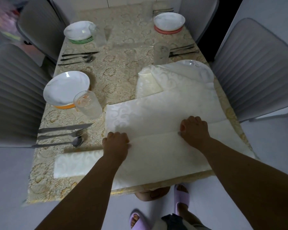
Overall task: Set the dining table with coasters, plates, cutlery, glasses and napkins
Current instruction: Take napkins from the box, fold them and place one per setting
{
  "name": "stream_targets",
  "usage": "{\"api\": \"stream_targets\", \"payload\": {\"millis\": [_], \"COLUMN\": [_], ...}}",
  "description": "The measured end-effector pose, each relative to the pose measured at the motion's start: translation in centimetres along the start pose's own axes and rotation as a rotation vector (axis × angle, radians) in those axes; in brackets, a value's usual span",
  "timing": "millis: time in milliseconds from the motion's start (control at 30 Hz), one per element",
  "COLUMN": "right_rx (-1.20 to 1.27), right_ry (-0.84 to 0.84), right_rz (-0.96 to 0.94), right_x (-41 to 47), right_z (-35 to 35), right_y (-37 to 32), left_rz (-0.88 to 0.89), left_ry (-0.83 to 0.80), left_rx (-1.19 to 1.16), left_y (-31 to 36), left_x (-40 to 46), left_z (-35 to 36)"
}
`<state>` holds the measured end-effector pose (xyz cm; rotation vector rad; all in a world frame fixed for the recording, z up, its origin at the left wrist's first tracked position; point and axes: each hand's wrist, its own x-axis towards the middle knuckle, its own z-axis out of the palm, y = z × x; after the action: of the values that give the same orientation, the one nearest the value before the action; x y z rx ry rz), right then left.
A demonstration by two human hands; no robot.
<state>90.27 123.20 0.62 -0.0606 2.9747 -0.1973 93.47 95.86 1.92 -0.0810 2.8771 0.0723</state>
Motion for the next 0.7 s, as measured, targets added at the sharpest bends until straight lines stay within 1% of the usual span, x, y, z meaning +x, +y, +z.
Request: {"api": "stream_targets", "payload": {"millis": [167,233,300,400,467,533,600,700], "right_rx": [0.050,0.029,0.001,0.078,0.130,0.123,0.100,0.010], "right_ry": [0.010,-0.013,-0.010,0.138,0.278,0.340,0.288,0.110], "right_rz": [-0.079,-0.112,-0.150,-0.198,-0.194,-0.208,-0.243,-0.285], "right_x": [0.8,1.4,2.0,3.7,5.5,7.7,9.9,12.4], "right_z": [0.4,0.2,0.0,-0.9,-2.1,-3.6,-4.9,-6.1], "right_y": [0.3,0.5,0.7,1.0,1.5,2.0,2.6,3.2], "left_rz": [-0.042,-0.044,-0.029,0.024,0.058,0.089,0.107,0.084], "left_ry": [-0.067,-0.089,-0.061,0.070,0.116,0.144,0.139,0.060], "left_rx": [0.077,0.099,0.093,0.008,-0.073,-0.087,-0.066,0.004], "left_y": [0.7,1.3,2.3,4.1,5.3,6.1,6.6,6.9], "left_x": [1.0,2.1,3.5,6.2,8.3,10.2,12.0,13.8], "left_z": [-1.0,-1.8,-2.5,-3.5,-4.0,-4.3,-4.4,-4.3]}}
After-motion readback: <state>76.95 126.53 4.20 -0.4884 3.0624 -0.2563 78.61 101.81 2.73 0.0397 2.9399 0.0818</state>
